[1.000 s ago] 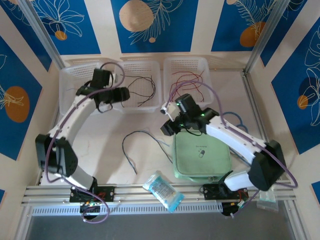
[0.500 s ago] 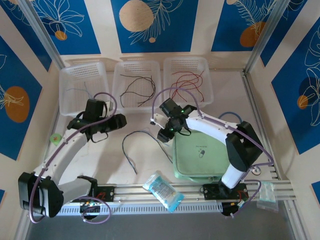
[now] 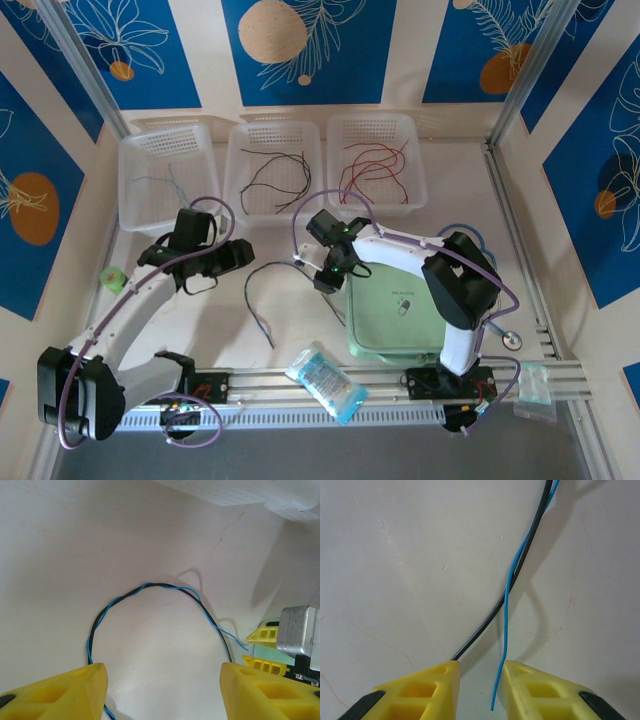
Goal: Untangle the cables
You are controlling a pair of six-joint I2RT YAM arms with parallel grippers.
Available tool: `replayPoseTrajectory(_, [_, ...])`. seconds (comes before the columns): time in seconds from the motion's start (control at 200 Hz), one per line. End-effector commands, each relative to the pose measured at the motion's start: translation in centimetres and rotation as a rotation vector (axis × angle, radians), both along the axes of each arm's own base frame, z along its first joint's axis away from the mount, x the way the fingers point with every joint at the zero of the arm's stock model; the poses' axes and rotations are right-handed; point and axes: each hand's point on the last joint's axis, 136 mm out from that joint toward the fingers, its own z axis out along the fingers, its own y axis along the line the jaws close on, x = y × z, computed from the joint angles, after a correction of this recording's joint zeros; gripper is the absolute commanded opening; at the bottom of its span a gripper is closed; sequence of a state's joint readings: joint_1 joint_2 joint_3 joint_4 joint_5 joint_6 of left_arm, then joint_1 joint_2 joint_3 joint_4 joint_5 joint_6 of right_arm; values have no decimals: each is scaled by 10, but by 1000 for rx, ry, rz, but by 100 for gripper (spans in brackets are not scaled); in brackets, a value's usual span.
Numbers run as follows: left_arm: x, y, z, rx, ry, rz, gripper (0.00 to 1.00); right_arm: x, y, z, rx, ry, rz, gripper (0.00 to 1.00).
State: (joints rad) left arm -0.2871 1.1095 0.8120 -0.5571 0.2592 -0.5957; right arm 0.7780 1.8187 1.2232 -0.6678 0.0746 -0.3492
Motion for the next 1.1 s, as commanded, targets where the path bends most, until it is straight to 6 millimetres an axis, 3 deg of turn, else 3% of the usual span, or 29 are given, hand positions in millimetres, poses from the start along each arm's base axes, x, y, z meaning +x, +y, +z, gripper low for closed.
replayPoseTrajectory(0.0, [-3,-6,3,-22,-10,-18,60,-2,-4,-6,-49,15,19,30])
replayPoseTrajectory(0.33, [2,-8,8,-25,-17,-21,60,8,0,-6,-134,-24,91,28])
replayPoseTrajectory(0.515, [0,-6,9,-18,-17,-21,60,1,6,-6,-120,28,121,27])
replayPoseTrajectory(0.905, [-4,-3,11,-7,-16,-18,60,3,5,-26,-167,53,163,23])
replayPoseTrajectory(1.096, [-4,-3,12,-8,-15,-17,59,7,5,-33,-179,64,177,15])
